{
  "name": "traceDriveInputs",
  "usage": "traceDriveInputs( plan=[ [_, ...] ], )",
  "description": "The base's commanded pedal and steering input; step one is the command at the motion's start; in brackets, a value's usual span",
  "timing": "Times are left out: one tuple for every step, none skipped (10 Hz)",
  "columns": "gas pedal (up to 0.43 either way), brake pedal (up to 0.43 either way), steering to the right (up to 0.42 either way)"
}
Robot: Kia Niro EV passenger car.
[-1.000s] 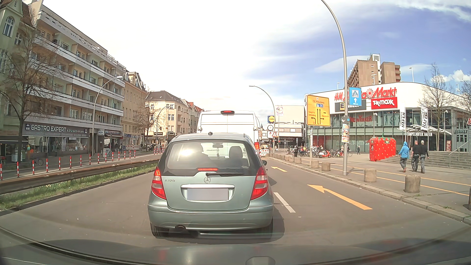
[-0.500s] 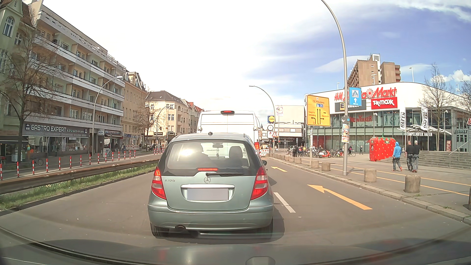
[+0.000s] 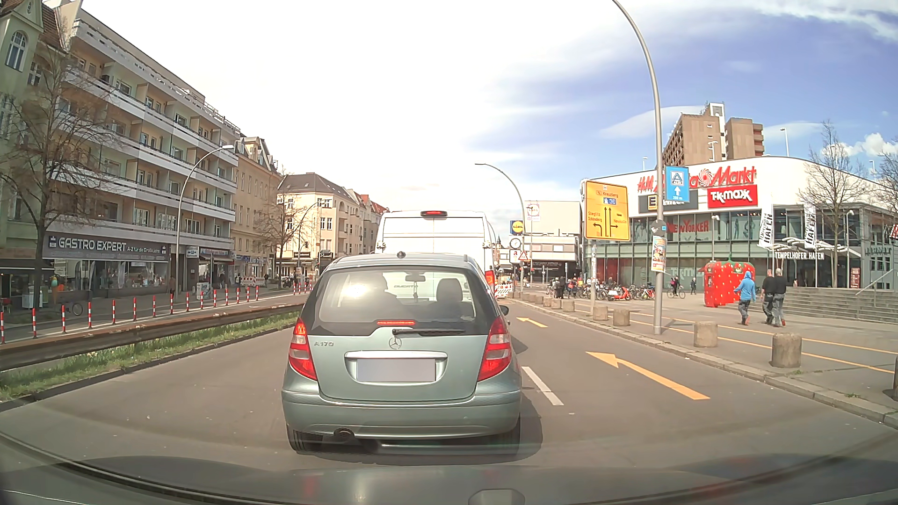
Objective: Follow the waypoints while adhering to traffic rules and regulations
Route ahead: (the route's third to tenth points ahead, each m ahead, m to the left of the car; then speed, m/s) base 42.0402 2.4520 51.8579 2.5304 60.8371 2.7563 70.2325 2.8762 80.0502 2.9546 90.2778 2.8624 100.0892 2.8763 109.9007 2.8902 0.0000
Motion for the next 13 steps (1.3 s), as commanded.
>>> traceDriveInputs(
  plan=[
    [0.000, 0.409, 0.005],
    [0.000, 0.409, 0.005],
    [0.000, 0.409, 0.005],
    [0.000, 0.409, 0.005],
    [0.000, 0.409, 0.005],
    [0.000, 0.409, 0.005],
    [0.000, 0.409, 0.005],
    [0.000, 0.409, 0.005],
    [0.000, 0.409, 0.005],
    [0.000, 0.409, 0.005],
    [0.000, 0.409, 0.005],
    [0.000, 0.409, 0.005],
    [0.000, 0.409, 0.005]
  ],
)
